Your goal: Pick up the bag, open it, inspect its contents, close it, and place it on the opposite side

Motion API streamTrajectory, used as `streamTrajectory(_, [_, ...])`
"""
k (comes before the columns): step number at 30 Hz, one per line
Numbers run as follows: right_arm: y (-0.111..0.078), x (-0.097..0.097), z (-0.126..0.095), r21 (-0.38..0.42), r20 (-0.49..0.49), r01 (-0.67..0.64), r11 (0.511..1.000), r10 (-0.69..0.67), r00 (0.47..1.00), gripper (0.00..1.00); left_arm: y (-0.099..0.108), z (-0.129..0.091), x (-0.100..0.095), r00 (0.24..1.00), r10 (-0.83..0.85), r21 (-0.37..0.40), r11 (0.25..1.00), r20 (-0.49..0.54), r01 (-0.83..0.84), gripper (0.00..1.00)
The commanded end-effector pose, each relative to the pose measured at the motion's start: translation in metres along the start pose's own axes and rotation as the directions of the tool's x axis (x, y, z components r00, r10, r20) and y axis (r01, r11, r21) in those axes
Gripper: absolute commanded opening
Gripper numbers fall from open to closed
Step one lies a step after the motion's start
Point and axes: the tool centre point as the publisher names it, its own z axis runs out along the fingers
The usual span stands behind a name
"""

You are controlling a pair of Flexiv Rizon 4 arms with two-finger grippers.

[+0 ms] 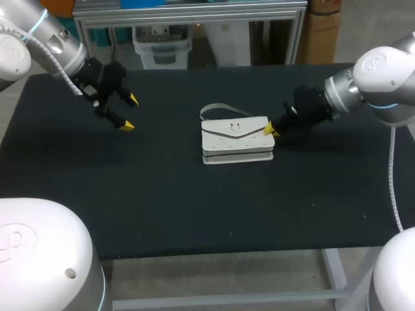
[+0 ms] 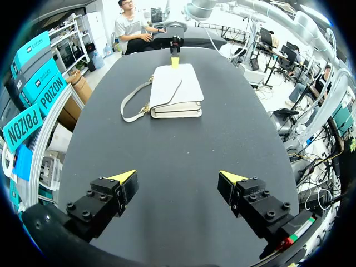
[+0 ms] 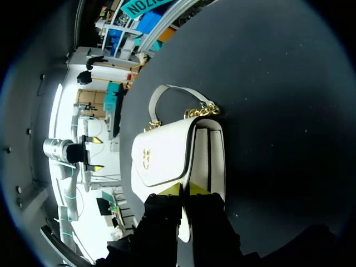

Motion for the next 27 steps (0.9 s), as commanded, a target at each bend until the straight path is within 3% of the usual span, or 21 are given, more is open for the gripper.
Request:
streamTrajectory(1, [0.001,0.001,0.012,-0.010,-0.024,0.011,1.000,-0.011,1.000,0.00,0.000,0.001,0.000,1.000,0.001,0.002,1.000,0.001,-0.001,1.00])
streamTrajectory(7, [0.004,0.008,0.020,0.049,-0.063,0.033,0.998,-0.030,0.998,0.00,0.000,0.001,0.000,1.000,0.001,0.002,1.000,0.001,-0.001,1.00])
streamTrajectory(27, [-0.003,0.033,0.052,0.119,-0.101,0.084,0.989,-0.072,0.992,0.00,0.000,0.001,0.000,1.000,0.001,0.002,1.000,0.001,-0.001,1.00])
